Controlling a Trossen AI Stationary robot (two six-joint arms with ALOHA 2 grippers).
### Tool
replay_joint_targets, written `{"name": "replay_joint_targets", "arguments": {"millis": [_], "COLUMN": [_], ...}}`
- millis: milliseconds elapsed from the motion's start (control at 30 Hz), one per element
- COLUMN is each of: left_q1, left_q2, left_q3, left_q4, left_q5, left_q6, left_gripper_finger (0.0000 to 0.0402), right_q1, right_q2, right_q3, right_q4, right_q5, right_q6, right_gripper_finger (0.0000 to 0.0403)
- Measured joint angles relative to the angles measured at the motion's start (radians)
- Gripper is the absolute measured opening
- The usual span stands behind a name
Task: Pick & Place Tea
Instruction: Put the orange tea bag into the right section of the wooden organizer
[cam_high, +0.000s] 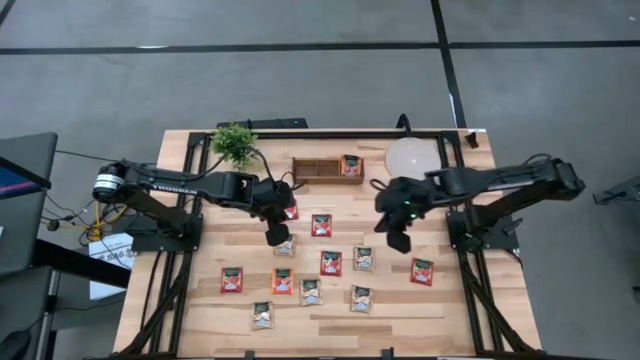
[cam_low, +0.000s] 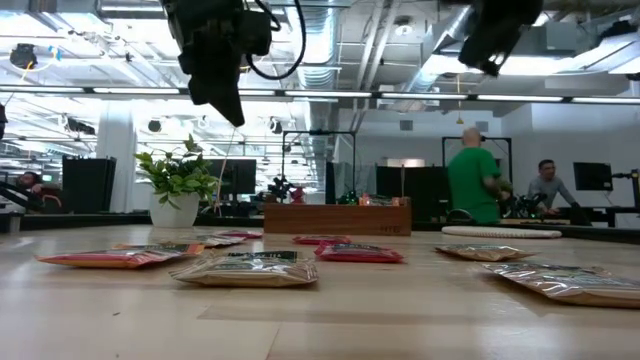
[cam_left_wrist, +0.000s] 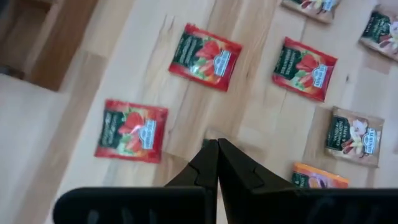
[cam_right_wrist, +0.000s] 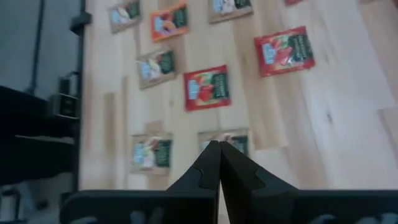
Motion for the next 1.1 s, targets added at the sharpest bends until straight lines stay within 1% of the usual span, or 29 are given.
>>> {"name": "replay_joint_targets", "arguments": {"millis": [133,200,300,400,533,633,733,833,967,1033,1100], "left_q1": [-0.009,-0.023,-0.058,-0.098,-0.151,-0.183,-0.208,-0.228,-0.252,-0.259,-0.267], "left_q2": [0.034,0.056,0.097,0.131,0.157,0.159,0.159,0.164,0.191,0.208,0.218], "left_q3": [0.001,0.001,0.000,0.000,0.000,0.000,0.000,0.000,0.000,0.000,-0.001], "left_q4": [0.008,0.012,0.031,0.054,0.087,0.095,0.108,0.121,0.119,0.114,0.091], "left_q5": [0.050,0.080,0.089,0.092,0.092,0.091,0.076,0.065,0.054,0.054,0.054], "left_q6": [-0.020,-0.020,-0.018,-0.021,-0.075,-0.139,-0.201,-0.240,-0.265,-0.265,-0.266], "left_gripper_finger": [0.0000,0.0000,0.0000,0.0000,0.0000,0.0001,0.0013,0.0039,0.0083,0.0102,0.0117], "right_q1": [0.079,0.126,0.206,0.285,0.379,0.433,0.474,0.499,0.494,0.486,0.475], "right_q2": [-0.086,-0.128,-0.181,-0.224,-0.269,-0.303,-0.339,-0.388,-0.472,-0.520,-0.570], "right_q3": [0.000,0.001,0.001,0.000,0.000,0.000,0.000,0.000,-0.010,-0.045,-0.108], "right_q4": [-0.005,-0.005,-0.014,-0.023,-0.023,-0.033,-0.075,-0.111,-0.119,-0.092,-0.033], "right_q5": [0.098,0.165,0.270,0.365,0.461,0.488,0.489,0.492,0.491,0.481,0.436], "right_q6": [0.110,0.158,0.227,0.260,0.258,0.246,0.245,0.218,0.147,0.116,0.094], "right_gripper_finger": [0.0000,0.0000,0.0001,0.0001,0.0001,0.0001,0.0001,0.0000,0.0000,0.0000,0.0000]}}
